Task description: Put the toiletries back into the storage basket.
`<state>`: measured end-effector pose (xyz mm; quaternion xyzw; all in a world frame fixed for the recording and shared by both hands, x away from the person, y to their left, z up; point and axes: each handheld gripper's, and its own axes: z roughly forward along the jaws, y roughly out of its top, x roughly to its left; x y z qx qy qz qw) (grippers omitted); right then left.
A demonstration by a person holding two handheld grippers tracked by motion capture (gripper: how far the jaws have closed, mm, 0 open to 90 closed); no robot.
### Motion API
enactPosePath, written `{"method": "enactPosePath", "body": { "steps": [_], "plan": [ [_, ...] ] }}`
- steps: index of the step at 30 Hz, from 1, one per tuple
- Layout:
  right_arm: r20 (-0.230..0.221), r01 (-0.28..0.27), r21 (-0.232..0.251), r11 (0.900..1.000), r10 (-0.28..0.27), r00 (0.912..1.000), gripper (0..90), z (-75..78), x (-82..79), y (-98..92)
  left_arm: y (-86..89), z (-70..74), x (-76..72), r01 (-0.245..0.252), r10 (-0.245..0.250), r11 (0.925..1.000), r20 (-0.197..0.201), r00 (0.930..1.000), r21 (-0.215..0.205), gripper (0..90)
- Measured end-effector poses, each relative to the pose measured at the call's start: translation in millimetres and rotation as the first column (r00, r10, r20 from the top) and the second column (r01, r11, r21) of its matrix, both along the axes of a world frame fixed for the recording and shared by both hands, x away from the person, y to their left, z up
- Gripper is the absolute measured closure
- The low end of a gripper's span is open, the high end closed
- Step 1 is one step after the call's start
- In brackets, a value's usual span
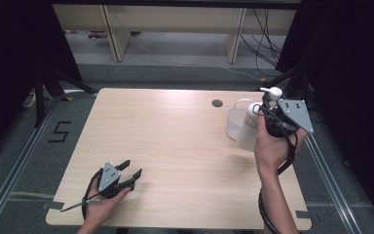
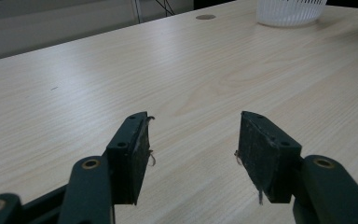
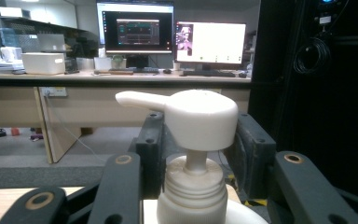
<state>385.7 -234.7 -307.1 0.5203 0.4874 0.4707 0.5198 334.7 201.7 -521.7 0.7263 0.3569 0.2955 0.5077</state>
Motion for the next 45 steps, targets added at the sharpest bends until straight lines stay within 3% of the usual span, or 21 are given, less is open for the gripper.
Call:
{"method": "enactPosePath", "body": {
  "steps": [26,45],
  "plan": [
    [0.028,0.014,-0.006,1.000,-0.014,0.9995,60.1,21.2,15.0,-1.3,0.4,-0.1,0.0,0.002,-0.002,1.0000,0.002,1.0000,-0.004,43.1],
    [0.020,0.019,0.004,1.000,-0.019,0.9996,60.1,28.3,25.8,-1.0,0.1,-0.1,0.0,0.002,-0.002,1.0000,0.001,1.0000,-0.003,43.1]
  ]
}}
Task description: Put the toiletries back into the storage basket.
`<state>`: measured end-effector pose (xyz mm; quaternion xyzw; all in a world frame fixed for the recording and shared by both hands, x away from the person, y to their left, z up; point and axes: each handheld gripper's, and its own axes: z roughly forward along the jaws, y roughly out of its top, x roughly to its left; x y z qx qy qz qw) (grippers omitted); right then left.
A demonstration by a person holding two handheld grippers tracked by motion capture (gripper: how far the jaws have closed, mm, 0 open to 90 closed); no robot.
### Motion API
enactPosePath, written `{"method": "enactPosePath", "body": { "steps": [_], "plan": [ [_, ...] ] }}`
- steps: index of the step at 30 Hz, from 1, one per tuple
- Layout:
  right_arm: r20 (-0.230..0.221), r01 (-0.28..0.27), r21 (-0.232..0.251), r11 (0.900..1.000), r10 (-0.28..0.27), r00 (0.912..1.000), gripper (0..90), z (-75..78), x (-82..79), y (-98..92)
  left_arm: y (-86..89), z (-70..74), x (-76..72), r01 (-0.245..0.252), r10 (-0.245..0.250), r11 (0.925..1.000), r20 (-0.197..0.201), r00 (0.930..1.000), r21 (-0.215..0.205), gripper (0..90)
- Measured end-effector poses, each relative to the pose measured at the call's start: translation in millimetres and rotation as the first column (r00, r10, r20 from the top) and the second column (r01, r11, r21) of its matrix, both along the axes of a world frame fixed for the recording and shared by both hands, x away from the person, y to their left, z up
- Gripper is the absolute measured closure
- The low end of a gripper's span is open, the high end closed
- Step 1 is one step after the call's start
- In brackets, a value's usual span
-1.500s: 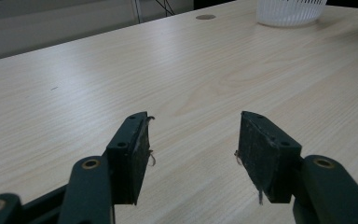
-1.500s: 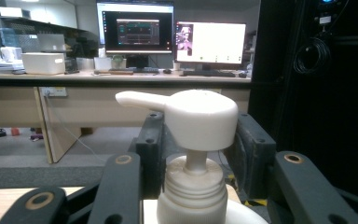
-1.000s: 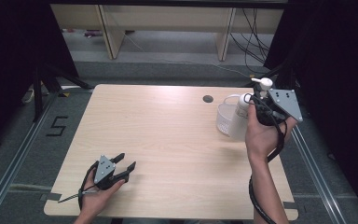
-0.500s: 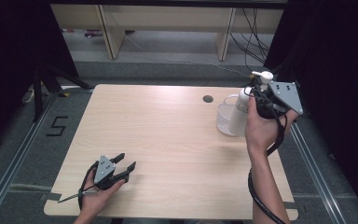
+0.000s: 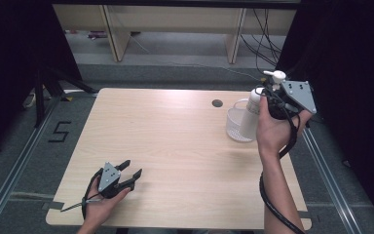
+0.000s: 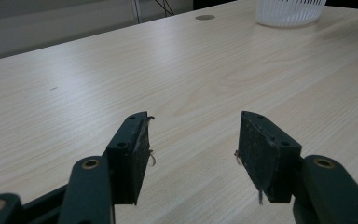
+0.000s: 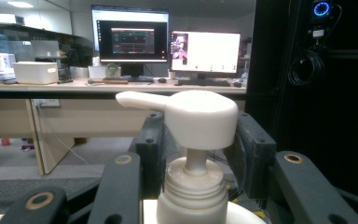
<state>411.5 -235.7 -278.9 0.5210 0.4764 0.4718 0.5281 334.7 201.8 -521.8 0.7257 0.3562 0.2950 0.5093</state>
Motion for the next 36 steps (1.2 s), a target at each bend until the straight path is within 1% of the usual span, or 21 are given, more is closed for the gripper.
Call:
{"method": "enactPosePath", "body": {
  "steps": [1,4,5,8,12,13,14,16,17,18,19,22,23,24,25,28,29,36],
  "plan": [
    [0.006,0.006,-0.012,1.000,-0.006,1.0000,60.1,1.2,1.3,-0.9,0.0,0.0,0.0,0.000,0.000,1.0000,0.000,1.0000,0.000,43.1],
    [0.003,0.005,-0.003,1.000,-0.005,1.0000,60.1,1.9,2.3,-0.5,0.0,0.0,0.0,0.000,0.000,1.0000,0.000,1.0000,0.001,43.1],
    [0.004,0.008,-0.015,1.000,-0.008,1.0000,60.1,2.4,4.0,-1.6,0.1,0.0,0.0,0.000,0.000,1.0000,0.000,1.0000,0.001,43.1],
    [-0.001,0.008,-0.003,1.000,-0.008,1.0000,60.1,3.2,6.0,-0.9,0.0,0.0,-0.1,0.000,0.000,1.0000,0.001,1.0000,0.000,43.1],
    [0.002,0.007,-0.018,1.000,-0.007,1.0000,60.1,5.2,8.5,-2.5,0.0,0.0,0.0,0.000,0.000,1.0000,-0.001,1.0000,0.003,43.1],
    [-0.005,0.009,-0.007,1.000,-0.009,1.0000,60.1,5.8,8.9,-1.8,0.0,0.1,0.0,0.000,0.000,1.0000,-0.001,1.0000,0.003,43.1],
    [0.003,0.010,-0.014,1.000,-0.010,0.9999,60.1,6.2,10.1,-2.4,-0.1,0.1,0.0,0.000,0.000,1.0000,-0.002,1.0000,0.003,43.1],
    [-0.003,0.010,-0.010,1.000,-0.010,0.9999,60.1,6.6,10.5,-2.3,0.0,0.1,-0.1,0.000,0.000,1.0000,-0.001,1.0000,0.004,43.1],
    [0.002,0.013,-0.017,1.000,-0.013,0.9999,60.1,7.3,12.5,-3.0,0.0,0.1,-0.1,0.000,0.000,1.0000,-0.001,1.0000,0.004,43.1],
    [-0.010,0.011,0.001,1.000,-0.011,0.9999,60.1,7.7,12.7,-1.8,-0.1,0.0,-0.1,-0.001,0.001,1.0000,-0.001,1.0000,0.003,43.1],
    [0.000,0.015,-0.011,1.000,-0.015,0.9999,60.1,7.7,14.0,-2.6,-0.1,0.1,-0.1,-0.001,0.001,1.0000,-0.001,1.0000,0.004,43.1],
    [-0.011,0.012,-0.006,1.000,-0.012,0.9999,60.1,8.0,16.2,-2.4,-0.1,0.1,-0.1,0.001,-0.001,1.0000,-0.001,1.0000,0.005,43.1],
    [-0.005,0.015,-0.012,1.000,-0.015,0.9999,60.1,8.0,17.3,-2.8,-0.1,0.1,0.0,0.001,-0.001,1.0000,0.000,1.0000,0.005,43.1],
    [-0.009,0.014,-0.002,1.000,-0.014,0.9999,60.1,8.2,17.8,-2.1,-0.1,0.1,0.0,0.001,-0.001,1.0000,0.000,1.0000,0.005,43.1],
    [-0.005,0.013,-0.018,1.000,-0.013,0.9999,60.1,8.6,19.0,-3.2,-0.2,0.1,0.0,0.001,-0.001,1.0000,-0.001,1.0000,0.005,43.1],
    [-0.006,0.014,-0.018,1.000,-0.014,0.9999,60.1,9.8,20.5,-3.0,-0.2,0.1,0.0,0.001,-0.001,1.0000,-0.001,1.0000,0.005,43.1],
    [-0.010,0.013,-0.006,1.000,-0.013,0.9999,60.1,10.6,22.0,-2.1,-0.2,0.1,0.0,0.001,-0.001,1.0000,0.000,1.0000,0.005,43.1],
    [-0.015,0.016,-0.011,1.000,-0.016,0.9998,60.1,12.0,28.3,-3.9,-0.1,0.1,0.0,0.001,-0.001,1.0000,-0.001,1.0000,0.005,43.1]
  ]
}}
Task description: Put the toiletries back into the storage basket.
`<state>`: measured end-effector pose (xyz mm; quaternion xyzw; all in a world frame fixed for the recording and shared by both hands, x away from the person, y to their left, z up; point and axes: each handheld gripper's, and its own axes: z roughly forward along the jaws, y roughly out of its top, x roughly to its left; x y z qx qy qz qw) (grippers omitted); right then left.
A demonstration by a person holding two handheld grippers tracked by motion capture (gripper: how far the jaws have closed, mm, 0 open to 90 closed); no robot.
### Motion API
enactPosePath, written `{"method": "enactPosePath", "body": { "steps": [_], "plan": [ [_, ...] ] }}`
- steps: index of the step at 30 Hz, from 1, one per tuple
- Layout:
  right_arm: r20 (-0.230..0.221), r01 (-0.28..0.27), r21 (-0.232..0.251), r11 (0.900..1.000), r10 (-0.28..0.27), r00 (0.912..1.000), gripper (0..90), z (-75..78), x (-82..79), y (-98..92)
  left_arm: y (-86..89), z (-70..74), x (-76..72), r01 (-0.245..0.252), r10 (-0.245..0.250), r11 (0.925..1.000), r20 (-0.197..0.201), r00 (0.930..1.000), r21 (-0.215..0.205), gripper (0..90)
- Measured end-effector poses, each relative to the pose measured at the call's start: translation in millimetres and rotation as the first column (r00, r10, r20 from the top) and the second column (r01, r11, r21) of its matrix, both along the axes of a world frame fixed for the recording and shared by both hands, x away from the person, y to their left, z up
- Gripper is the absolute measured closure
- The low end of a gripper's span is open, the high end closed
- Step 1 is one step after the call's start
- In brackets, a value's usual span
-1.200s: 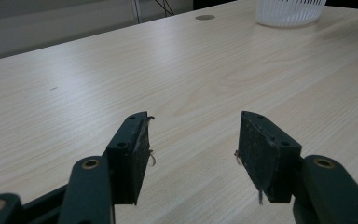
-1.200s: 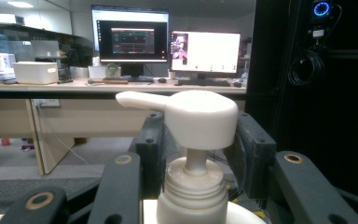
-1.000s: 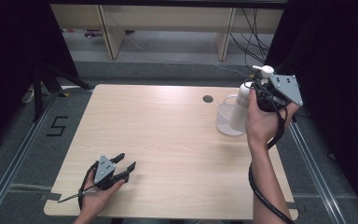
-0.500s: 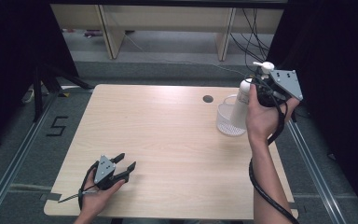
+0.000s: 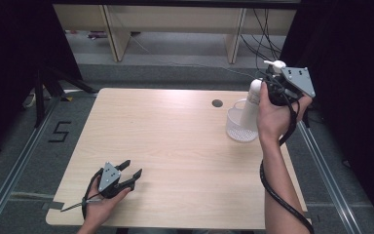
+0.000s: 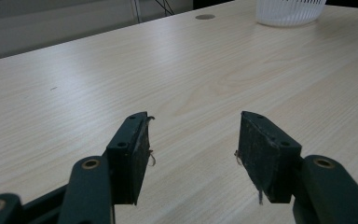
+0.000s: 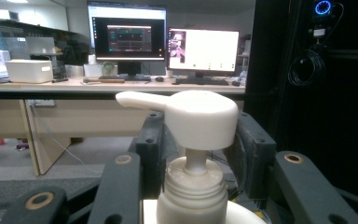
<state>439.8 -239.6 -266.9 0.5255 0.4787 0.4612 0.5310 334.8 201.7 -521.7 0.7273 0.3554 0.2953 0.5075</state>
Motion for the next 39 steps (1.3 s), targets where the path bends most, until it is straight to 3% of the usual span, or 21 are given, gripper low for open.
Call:
{"method": "enactPosePath", "body": {
  "steps": [26,39],
  "plan": [
    [-0.015,0.004,0.003,1.000,-0.004,0.9999,60.1,4.8,22.9,0.3,0.1,-0.1,0.1,0.000,0.000,1.0000,0.000,1.0000,-0.004,43.1],
    [-0.036,0.008,0.010,1.000,-0.008,0.9993,60.1,-0.9,34.6,-1.2,0.5,0.1,0.3,0.002,-0.002,1.0000,-0.003,1.0000,-0.003,43.1]
  ]
}}
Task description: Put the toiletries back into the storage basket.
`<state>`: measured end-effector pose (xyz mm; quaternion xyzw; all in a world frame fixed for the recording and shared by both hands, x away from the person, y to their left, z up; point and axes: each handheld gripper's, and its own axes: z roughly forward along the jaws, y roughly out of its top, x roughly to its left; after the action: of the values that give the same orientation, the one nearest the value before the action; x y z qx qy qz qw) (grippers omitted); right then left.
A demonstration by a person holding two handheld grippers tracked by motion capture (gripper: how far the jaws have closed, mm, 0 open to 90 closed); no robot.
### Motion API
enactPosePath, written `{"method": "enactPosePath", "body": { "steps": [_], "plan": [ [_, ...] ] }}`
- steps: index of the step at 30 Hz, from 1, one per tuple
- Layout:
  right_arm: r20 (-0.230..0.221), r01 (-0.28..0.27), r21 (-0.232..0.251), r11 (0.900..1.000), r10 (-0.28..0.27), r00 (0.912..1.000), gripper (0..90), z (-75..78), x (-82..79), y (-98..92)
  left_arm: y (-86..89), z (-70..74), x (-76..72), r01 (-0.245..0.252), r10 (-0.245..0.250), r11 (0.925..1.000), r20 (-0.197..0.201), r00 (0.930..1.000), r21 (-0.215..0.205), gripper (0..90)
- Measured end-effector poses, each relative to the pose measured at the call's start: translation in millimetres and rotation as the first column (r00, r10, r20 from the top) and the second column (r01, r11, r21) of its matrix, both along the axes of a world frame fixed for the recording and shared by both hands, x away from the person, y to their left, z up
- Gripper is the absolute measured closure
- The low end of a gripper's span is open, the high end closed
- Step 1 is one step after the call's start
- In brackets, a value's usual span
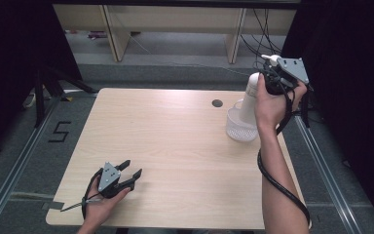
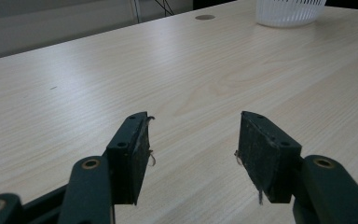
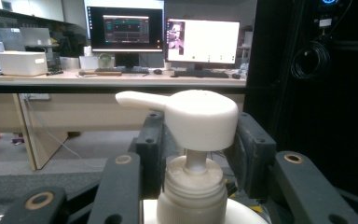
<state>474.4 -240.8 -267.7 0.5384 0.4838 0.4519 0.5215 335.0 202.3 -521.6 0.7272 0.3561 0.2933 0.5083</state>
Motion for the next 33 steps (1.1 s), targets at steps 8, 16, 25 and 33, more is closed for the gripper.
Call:
{"method": "enactPosePath", "body": {
  "steps": [8,16,25,33],
  "plan": [
    [-0.013,-0.001,-0.005,1.000,0.001,0.9999,60.1,-4.5,6.3,-1.1,0.1,0.0,-0.1,0.001,-0.001,1.0000,0.001,1.0000,0.000,43.1],
    [-0.029,0.001,0.000,1.000,-0.001,0.9996,60.1,-7.6,12.5,-1.8,0.1,0.0,0.0,0.001,-0.001,1.0000,0.001,1.0000,0.000,43.1],
    [-0.034,-0.005,0.006,1.000,0.005,0.9994,60.1,-11.3,18.0,-1.2,0.2,0.0,-0.1,0.002,-0.002,1.0000,0.001,1.0000,-0.001,43.1],
    [-0.048,-0.004,-0.001,1.000,0.004,0.9988,60.1,-13.0,21.9,-0.3,0.2,0.0,0.0,0.004,-0.004,1.0000,0.002,1.0000,-0.001,43.1]
  ]
}}
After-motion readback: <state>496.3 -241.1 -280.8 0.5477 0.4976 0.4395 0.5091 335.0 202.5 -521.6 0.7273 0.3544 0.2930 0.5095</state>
